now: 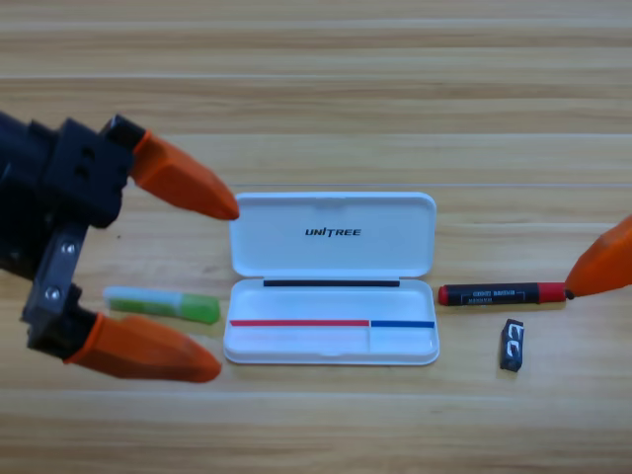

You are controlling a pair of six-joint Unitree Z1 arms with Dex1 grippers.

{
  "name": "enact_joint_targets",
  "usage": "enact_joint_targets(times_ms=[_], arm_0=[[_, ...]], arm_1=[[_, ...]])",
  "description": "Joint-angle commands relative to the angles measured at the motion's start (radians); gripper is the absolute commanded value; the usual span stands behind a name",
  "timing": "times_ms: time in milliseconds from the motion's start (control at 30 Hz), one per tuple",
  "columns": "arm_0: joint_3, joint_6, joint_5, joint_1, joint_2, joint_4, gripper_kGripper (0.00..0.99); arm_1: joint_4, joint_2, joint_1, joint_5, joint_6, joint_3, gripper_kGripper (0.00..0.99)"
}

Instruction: Clean up eraser and pencils

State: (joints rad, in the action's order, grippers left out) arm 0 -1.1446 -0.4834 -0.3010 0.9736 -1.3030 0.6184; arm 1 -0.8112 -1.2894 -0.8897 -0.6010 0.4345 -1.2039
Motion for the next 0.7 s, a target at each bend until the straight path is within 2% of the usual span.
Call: enact_joint_targets(times_ms=[33,433,500,600,700], arm_0=[[0.003,-0.011,0.003,0.02,-0.032,0.011,0.98],[0.0,-0.011,0.014,0.02,-0.038,0.012,0.98],[0.0,-0.011,0.022,0.02,-0.038,0.012,0.982],[-0.001,-0.029,0.063,0.02,-0.036,0.014,0.982],[-0.035,-0.078,0.163,0.02,-0.047,0.047,0.982]], arm_1=[[-0.005,-0.051,-0.023,0.018,0.006,0.03,0.983],[-0.005,-0.044,-0.023,0.04,-0.007,0.052,0.983],[-0.006,-0.041,-0.023,0.095,-0.04,0.056,0.983],[-0.006,-0.059,-0.022,0.23,-0.125,0.063,0.983],[-0.006,-0.117,-0.02,0.328,-0.237,0.056,0.983]])
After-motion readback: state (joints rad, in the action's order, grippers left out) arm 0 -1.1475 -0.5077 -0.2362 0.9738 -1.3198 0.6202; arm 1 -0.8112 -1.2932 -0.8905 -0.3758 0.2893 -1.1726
